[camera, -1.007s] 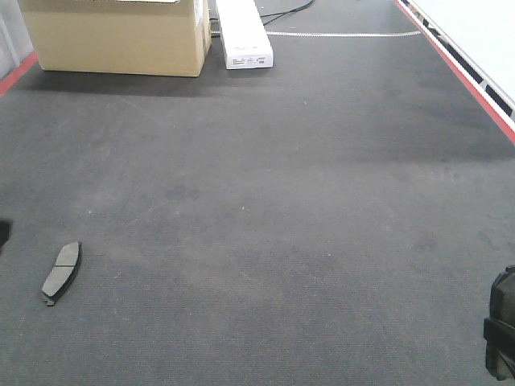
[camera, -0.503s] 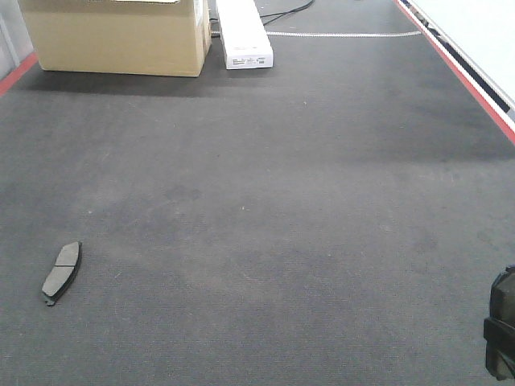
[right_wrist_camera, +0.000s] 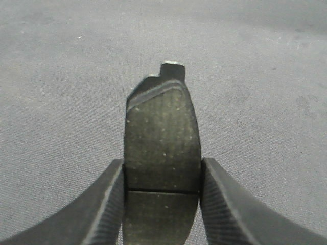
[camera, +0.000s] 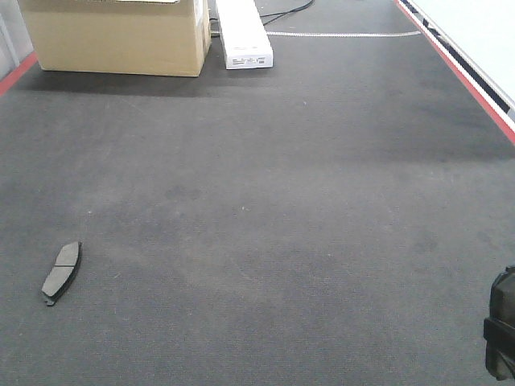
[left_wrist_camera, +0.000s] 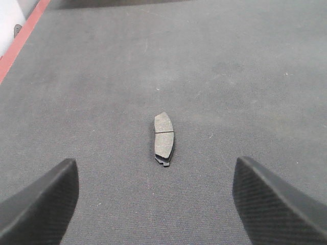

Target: Move and align brake pads A on conveyor

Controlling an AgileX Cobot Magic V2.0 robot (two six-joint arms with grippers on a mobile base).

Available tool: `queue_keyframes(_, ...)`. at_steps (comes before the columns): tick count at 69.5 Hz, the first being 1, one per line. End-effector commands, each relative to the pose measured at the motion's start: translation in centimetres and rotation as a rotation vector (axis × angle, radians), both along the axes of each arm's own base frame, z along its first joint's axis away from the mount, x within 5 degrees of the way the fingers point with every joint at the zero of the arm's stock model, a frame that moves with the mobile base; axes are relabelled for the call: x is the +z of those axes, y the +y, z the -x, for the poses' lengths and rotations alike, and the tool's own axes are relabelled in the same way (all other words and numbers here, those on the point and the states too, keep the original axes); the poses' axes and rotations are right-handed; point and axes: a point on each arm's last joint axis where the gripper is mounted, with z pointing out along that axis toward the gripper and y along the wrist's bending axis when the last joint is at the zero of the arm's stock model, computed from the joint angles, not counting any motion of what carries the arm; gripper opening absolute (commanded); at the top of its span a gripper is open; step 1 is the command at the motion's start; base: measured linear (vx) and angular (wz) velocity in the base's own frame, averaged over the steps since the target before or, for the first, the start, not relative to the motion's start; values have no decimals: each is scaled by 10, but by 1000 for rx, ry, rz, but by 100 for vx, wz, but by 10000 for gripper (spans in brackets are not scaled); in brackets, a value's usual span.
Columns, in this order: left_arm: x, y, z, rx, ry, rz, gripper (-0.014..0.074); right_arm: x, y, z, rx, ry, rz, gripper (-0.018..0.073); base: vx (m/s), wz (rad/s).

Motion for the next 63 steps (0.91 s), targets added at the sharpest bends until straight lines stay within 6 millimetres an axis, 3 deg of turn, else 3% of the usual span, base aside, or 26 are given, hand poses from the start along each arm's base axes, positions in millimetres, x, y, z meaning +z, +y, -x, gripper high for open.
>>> queue_keyframes(1,12,-1,-3,-4,-77,9,575,17,0,-5,-2,-115,-12,-7,0,0)
queue_keyframes(63,12,-1,-3,-4,-77,9,575,17,0,-5,-2,-117,-12,-7,0,0)
